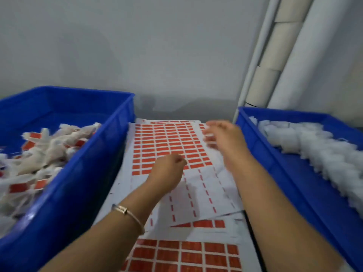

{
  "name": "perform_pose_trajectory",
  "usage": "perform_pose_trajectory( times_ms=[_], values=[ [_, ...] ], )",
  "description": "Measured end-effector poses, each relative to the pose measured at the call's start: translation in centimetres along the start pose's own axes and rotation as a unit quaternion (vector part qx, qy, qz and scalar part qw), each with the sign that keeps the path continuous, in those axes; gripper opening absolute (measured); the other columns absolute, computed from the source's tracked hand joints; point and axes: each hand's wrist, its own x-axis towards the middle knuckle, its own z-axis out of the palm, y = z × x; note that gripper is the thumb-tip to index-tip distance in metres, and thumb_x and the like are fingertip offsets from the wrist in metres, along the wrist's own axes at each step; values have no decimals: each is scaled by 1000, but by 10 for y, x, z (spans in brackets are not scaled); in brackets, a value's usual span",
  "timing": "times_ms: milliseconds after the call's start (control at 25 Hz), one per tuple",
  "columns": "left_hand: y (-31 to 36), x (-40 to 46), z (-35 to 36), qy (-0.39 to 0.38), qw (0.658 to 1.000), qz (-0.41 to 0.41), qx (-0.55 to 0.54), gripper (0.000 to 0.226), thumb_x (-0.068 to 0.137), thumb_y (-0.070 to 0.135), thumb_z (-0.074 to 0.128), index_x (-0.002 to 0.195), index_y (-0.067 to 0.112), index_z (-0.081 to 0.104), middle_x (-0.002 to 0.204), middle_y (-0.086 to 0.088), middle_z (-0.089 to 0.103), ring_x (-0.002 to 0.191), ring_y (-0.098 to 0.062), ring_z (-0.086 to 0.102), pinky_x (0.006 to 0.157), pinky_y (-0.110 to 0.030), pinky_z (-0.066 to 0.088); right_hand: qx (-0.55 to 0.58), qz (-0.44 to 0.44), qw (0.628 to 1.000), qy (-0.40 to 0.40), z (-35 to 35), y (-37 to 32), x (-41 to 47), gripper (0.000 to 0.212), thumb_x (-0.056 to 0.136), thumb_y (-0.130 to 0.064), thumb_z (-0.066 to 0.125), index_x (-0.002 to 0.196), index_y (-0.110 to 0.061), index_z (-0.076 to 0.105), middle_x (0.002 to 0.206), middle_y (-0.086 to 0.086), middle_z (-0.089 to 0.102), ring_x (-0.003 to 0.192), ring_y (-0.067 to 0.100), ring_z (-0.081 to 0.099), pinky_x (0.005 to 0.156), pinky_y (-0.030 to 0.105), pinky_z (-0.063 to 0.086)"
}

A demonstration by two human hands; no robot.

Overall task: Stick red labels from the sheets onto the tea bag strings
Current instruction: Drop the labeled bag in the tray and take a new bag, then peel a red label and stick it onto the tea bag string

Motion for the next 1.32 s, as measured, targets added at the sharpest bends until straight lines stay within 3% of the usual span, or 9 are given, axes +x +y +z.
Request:
perform_pose_trajectory(
  times_ms=[160, 320, 480, 640, 840, 1080, 1160, 1240, 1320],
  values=[
    [-32, -9, 59, -18, 985, 58, 164, 32, 96, 38, 43, 123, 29, 56, 132, 11, 53, 107, -9, 55, 92, -24, 43, 7, 36, 994, 106, -81, -17, 84, 19, 95, -10, 46, 79, -13, 56, 72, 3, 55, 52, 12, 50, 45, 18, 42],
    [-50, -12, 78, 20, 951, 133, 278, 47, 95, 50, 30, 139, 37, 35, 152, 17, 26, 141, -10, 22, 110, -29, 3, -166, 111, 972, 123, -167, 25, 150, 33, 96, -13, 45, 126, -2, 50, 78, 1, 50, 67, 13, 51, 61, 20, 43],
    [-53, -8, 81, 30, 943, 119, 308, 51, 93, 53, 21, 143, 41, 23, 154, 20, 13, 143, -7, 10, 108, -29, -6, -484, 146, 855, 113, -210, 76, 185, 45, 91, -12, 53, 135, -6, 43, 127, 14, 55, 115, 29, 53, 97, 34, 44],
    [-49, -6, 83, 19, 943, 91, 319, 57, 88, 60, 11, 143, 46, 11, 154, 25, 0, 143, -3, 1, 105, -27, -12, -620, 166, 765, 42, -222, 110, 209, 48, 85, -8, 64, 129, -4, 44, 129, 20, 49, 114, 33, 48, 100, 39, 39],
    [-47, -7, 84, 25, 939, 84, 333, 55, 89, 60, 12, 142, 49, 8, 152, 27, -3, 142, -1, -1, 101, -24, -15, -569, 135, 811, -3, -226, 119, 230, 29, 65, -30, 64, 94, -27, 58, 97, 17, 63, 83, 36, 62, 76, 48, 55],
    [-50, -5, 84, 32, 941, 97, 322, 51, 92, 56, 19, 142, 46, 18, 154, 24, 6, 143, -3, 5, 106, -27, -9, -522, 316, 764, 208, -244, 119, 217, 75, 73, -16, 79, 136, -12, 39, 94, 22, 49, 81, 40, 47, 85, 45, 40],
    [-50, -5, 85, 29, 942, 99, 319, 52, 92, 56, 19, 143, 44, 19, 154, 22, 7, 143, -4, 5, 107, -28, -9, -509, 209, 795, 254, -235, 95, 200, 54, 84, -22, 66, 132, -8, 44, 115, 23, 54, 98, 39, 53, 86, 42, 43],
    [-51, -4, 87, 25, 941, 104, 321, 52, 93, 55, 20, 143, 43, 20, 155, 21, 9, 143, -5, 7, 108, -29, -7, -439, -2, 860, 259, -218, 61, 175, 10, 84, -18, 52, 84, -13, 61, 79, 13, 59, 73, 29, 52, 59, 33, 38],
    [-51, -4, 87, 35, 946, 104, 306, 51, 93, 55, 26, 142, 41, 27, 154, 19, 16, 142, -7, 14, 110, -30, -2, -311, -104, 916, 233, -186, 22, 138, 22, 80, -17, 47, 58, -17, 44, 59, 1, 42, 59, 17, 40, 51, 29, 28]
  ],
)
